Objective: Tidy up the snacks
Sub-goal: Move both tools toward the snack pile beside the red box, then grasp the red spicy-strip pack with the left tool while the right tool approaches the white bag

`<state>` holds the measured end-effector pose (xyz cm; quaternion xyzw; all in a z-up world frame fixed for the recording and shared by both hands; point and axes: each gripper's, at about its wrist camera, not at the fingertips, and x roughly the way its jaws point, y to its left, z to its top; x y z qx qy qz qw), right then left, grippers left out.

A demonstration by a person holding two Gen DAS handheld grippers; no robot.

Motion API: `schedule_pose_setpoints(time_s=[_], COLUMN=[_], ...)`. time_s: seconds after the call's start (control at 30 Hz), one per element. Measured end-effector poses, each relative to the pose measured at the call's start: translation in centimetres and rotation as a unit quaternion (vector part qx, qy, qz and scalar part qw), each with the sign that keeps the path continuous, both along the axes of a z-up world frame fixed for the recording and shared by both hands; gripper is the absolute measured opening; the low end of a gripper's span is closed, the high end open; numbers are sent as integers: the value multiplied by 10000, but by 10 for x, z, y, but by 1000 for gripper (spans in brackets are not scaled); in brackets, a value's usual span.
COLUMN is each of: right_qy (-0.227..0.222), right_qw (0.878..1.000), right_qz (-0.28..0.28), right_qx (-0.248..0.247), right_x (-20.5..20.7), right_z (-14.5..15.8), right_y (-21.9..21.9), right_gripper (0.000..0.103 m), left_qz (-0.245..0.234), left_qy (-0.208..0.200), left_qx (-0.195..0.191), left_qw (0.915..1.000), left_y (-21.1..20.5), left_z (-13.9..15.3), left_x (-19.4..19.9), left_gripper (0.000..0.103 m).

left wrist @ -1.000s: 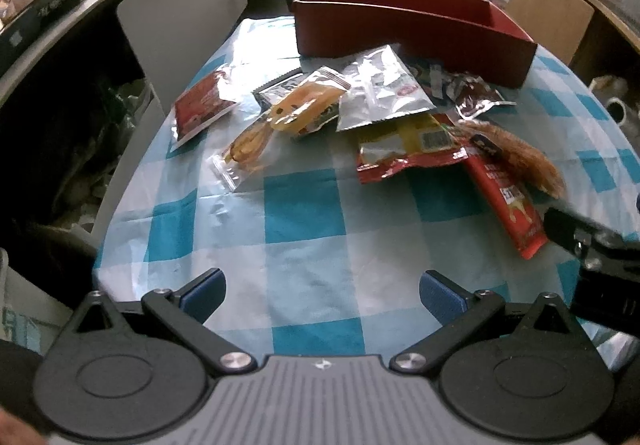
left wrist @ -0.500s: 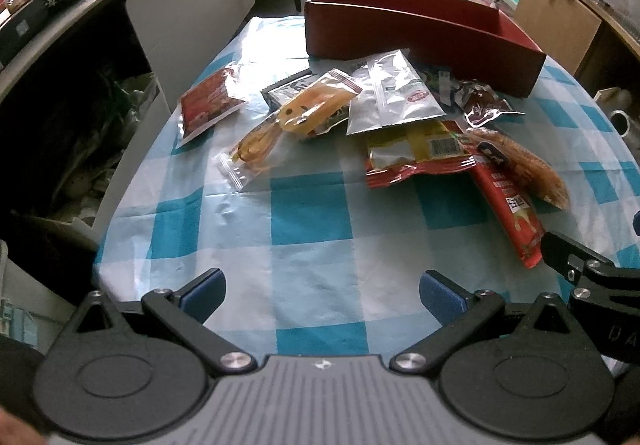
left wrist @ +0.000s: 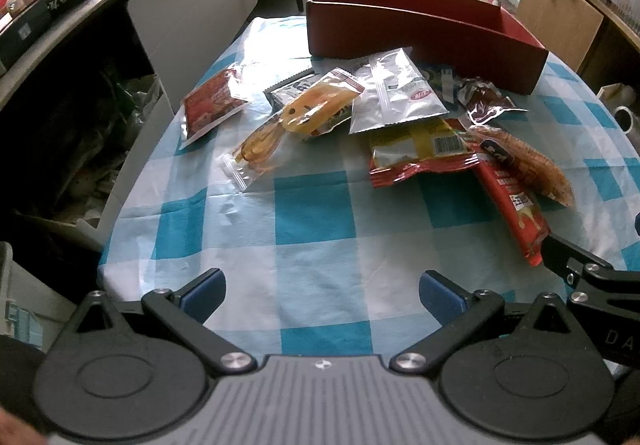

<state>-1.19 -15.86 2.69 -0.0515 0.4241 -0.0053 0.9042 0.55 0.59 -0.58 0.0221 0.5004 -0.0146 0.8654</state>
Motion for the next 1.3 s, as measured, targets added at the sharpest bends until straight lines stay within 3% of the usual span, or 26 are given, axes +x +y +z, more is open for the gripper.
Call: schedule_pose_setpoints(time_s=[1.03,1.3], right_qy=[165,145], right_qw=[9998,9989], right_qz=[44,429], right_qx=[-63,-149], right_x=[4,13], right_z=[-4,-1], right_y=[4,19], right_gripper=[103,103], left_qz=[0,283], left_qy=[80,159], left_qx=[88,-17], left_qw=[9999,9995], left_y=[0,14], left_z=[-2,-4], left_x=[3,13], left_gripper=[95,95])
